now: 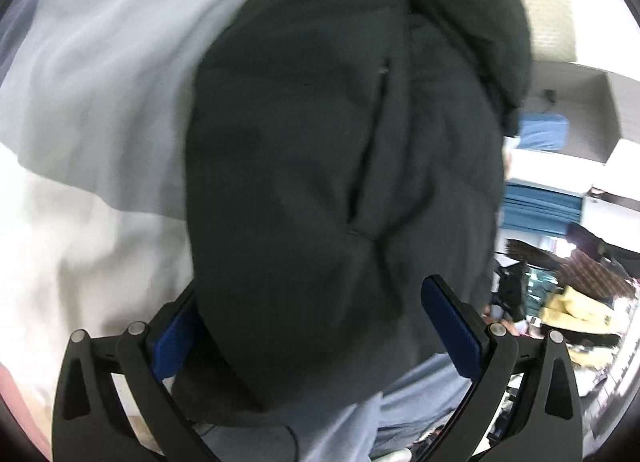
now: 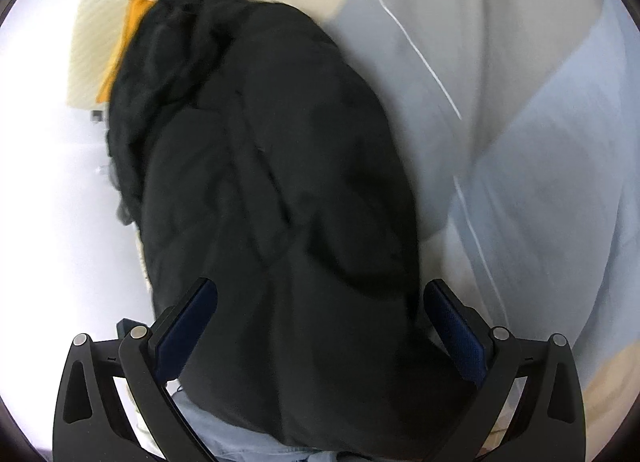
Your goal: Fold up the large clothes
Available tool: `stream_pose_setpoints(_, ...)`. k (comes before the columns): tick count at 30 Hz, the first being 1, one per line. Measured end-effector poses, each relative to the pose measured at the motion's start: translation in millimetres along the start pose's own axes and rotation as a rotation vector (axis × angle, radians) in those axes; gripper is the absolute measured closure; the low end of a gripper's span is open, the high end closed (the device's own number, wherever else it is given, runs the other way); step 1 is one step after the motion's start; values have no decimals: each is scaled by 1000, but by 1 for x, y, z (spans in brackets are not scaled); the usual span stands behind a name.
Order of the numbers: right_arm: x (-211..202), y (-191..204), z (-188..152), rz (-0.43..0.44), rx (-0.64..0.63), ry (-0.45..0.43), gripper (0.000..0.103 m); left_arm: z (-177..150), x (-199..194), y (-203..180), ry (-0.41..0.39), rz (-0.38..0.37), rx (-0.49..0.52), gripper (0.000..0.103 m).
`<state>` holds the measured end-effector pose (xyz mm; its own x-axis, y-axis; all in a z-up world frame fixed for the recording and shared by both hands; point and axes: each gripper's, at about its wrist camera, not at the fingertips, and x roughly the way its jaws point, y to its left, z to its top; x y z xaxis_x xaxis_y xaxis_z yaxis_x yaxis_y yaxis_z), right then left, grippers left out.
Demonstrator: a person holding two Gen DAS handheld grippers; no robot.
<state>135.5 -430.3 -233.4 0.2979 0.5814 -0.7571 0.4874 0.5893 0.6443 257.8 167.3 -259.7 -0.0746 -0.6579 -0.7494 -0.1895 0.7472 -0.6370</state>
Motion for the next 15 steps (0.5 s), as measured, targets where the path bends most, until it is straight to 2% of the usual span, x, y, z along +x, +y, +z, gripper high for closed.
stream_pose_setpoints(4,4,1,0,18,6,26,0,0,10,-10,51,32,55,1)
stream_pose_setpoints(8,-17,26,-6,176,-84,-58,0,-3,12,-18,69,7,97,1)
stream_pose_setpoints(9,-21,32,-9,180,-117,-74,0,-5,11,-21,73,0,114,1)
stream_pose_setpoints(12,-16,35,-11,120,-141,-61,0,-2,16,-28,75,16,123,1)
stream_pose_setpoints(15,-9,23,-6,63,-88,-46,0,0,19,-32,73,41,112,2)
